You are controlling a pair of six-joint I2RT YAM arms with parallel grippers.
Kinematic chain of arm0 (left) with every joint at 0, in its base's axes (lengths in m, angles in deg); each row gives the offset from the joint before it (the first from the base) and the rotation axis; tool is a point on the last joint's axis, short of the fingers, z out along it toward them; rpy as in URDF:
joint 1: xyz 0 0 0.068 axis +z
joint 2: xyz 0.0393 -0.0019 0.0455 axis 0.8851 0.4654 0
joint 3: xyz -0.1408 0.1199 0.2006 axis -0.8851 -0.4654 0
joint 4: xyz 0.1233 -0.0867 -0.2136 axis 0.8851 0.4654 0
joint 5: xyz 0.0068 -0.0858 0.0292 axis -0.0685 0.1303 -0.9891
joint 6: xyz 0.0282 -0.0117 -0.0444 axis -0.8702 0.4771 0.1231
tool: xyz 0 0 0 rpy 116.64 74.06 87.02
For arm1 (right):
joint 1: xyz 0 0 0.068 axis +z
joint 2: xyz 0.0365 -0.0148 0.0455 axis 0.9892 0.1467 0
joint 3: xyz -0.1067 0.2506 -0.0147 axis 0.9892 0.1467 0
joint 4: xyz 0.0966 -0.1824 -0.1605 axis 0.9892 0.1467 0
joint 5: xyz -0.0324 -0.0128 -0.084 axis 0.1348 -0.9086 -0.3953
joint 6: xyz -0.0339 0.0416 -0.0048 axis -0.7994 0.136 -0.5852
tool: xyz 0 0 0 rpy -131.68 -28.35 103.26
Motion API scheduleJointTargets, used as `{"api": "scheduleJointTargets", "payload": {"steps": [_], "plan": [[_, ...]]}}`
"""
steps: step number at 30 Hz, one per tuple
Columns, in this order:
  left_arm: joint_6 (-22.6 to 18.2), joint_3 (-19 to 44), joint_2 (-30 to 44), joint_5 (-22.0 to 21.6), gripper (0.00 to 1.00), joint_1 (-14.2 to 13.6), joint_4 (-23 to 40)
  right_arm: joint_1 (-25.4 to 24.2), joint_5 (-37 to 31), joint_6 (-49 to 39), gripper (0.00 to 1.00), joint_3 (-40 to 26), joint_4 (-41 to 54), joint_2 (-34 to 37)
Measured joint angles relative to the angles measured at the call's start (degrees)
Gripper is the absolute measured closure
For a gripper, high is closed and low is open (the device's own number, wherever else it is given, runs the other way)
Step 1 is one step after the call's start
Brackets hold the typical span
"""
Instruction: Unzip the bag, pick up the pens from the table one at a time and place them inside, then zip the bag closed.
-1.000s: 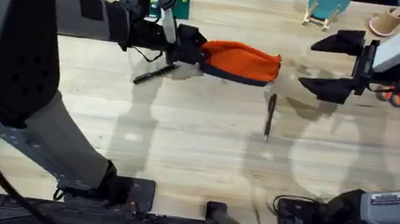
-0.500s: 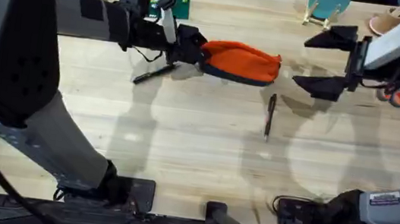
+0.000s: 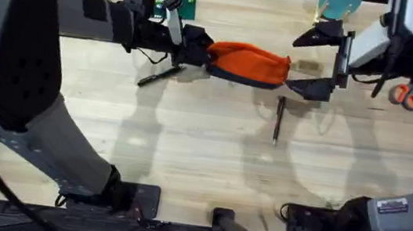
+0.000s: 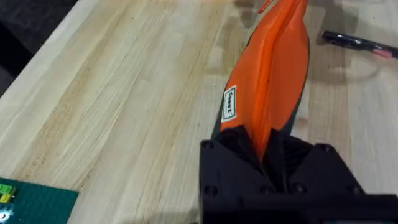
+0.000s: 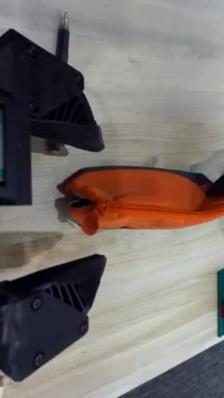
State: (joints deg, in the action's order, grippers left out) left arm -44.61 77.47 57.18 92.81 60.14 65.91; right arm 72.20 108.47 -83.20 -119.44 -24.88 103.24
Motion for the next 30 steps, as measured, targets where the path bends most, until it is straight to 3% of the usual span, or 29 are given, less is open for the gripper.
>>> {"api": "scheduleJointTargets", "payload": {"steps": [8, 13, 17, 26, 30], "plan": [[0.00, 0.00, 0.00, -0.07, 0.895, 0.00, -0.04, 0.72, -1.39, 4.75, 0.007, -0.10, -2.40, 0.68], [-0.01, 0.00, 0.00, -0.22, 0.883, 0.00, -0.20, 0.90, -1.48, 7.21, 0.012, -0.33, -3.81, 4.91], [0.00, 0.00, 0.00, -0.22, 0.883, 0.00, -0.20, 1.01, -1.23, 7.63, 0.107, -0.33, -4.13, 5.55], [0.00, 0.00, 0.00, -0.22, 0.879, 0.00, -0.22, 1.01, 0.16, 7.63, 0.143, -0.33, -4.22, 5.55], [0.00, 0.00, 0.00, -0.22, 0.879, 0.00, -0.22, 1.01, 0.30, 7.63, 0.265, -0.33, -4.13, 5.55]]}}
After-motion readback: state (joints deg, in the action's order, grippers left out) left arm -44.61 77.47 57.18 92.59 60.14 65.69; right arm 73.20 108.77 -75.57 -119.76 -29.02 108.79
